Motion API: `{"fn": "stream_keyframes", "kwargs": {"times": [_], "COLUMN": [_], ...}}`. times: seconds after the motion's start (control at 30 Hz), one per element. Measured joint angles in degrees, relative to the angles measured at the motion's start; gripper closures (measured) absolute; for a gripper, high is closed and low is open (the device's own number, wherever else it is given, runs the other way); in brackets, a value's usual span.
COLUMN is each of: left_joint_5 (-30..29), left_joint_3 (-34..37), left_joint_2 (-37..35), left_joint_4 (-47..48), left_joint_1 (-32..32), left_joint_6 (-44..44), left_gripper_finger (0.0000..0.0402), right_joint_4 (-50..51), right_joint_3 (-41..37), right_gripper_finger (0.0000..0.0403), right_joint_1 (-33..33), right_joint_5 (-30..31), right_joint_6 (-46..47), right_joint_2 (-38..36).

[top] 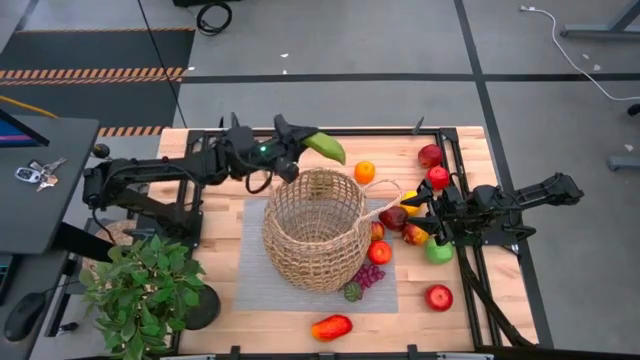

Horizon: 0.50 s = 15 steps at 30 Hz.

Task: Build produce basket
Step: Put the green cucumber into the brown basket

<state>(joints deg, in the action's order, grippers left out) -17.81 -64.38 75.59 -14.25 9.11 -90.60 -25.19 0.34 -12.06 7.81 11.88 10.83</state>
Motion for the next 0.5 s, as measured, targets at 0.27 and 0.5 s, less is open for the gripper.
{"fn": "stream_keyframes", "kwargs": {"times": [0.27,0.5], "left_joint_5": [0.1,16.3], "left_joint_3": [0.0,-0.1], "left_joint_2": [-0.4,-3.3], "left_joint_4": [-5.2,-6.3], "left_joint_1": [-3.9,0.2], "left_joint_6": [10.1,29.8], "left_gripper_finger": [0.0244,0.0244], "right_joint_4": [0.0,0.0], "right_joint_3": [0.0,0.0], "right_gripper_finger": [0.0148,0.0148], "right_joint_1": [0.0,0.0], "right_joint_5": [0.0,0.0], "right_joint_6": [0.0,0.0], "right_joint_2": [0.0,0.0]}}
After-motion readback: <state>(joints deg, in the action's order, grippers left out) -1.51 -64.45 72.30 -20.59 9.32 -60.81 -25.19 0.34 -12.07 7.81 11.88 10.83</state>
